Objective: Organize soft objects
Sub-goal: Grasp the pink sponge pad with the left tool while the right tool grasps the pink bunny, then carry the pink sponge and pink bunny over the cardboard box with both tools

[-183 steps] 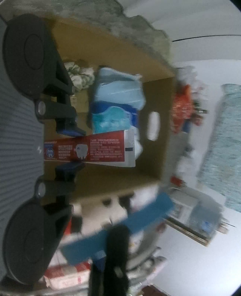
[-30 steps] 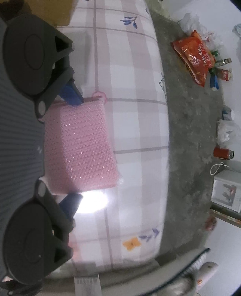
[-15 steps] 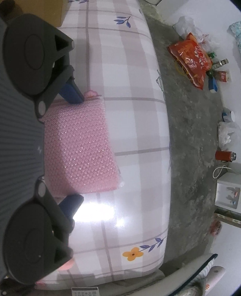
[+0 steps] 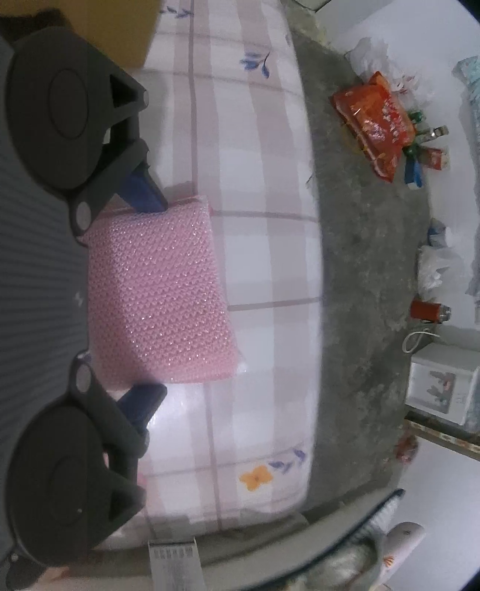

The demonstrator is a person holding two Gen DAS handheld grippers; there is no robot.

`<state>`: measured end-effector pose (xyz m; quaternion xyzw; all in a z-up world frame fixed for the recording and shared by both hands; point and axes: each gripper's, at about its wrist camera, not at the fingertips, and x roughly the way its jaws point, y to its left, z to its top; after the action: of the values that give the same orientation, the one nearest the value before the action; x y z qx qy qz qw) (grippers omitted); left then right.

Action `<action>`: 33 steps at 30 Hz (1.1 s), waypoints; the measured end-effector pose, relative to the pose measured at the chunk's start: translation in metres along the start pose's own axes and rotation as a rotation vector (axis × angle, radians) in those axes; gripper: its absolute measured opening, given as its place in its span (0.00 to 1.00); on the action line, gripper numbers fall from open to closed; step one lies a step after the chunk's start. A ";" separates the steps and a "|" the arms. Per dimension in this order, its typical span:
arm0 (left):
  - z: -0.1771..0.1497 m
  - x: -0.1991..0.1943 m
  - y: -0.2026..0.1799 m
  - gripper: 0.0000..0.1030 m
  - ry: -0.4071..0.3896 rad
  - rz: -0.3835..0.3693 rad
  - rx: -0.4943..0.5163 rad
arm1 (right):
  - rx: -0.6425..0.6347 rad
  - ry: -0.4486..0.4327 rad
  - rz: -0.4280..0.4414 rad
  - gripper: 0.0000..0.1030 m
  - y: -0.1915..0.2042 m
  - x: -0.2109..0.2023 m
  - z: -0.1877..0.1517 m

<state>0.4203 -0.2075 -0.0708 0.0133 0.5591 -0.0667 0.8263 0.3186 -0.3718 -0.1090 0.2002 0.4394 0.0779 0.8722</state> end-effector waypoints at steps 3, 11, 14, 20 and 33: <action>-0.003 -0.027 0.003 0.95 -0.035 -0.012 0.001 | -0.010 -0.008 0.006 0.81 0.006 -0.009 -0.005; -0.038 -0.096 0.004 0.95 -0.131 -0.017 0.026 | -0.027 -0.068 0.009 0.81 0.025 -0.049 -0.023; -0.062 -0.126 -0.001 0.95 -0.187 -0.010 0.044 | -0.023 -0.092 0.013 0.81 0.031 -0.070 -0.035; -0.113 -0.182 -0.012 0.95 -0.302 -0.033 0.072 | -0.013 -0.149 0.020 0.81 0.039 -0.122 -0.069; -0.217 -0.253 -0.014 0.95 -0.454 -0.025 0.122 | 0.021 -0.195 0.046 0.81 0.060 -0.226 -0.145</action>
<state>0.1258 -0.1762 0.0824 0.0409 0.3542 -0.1120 0.9275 0.0696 -0.3468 0.0051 0.2263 0.3484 0.0735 0.9067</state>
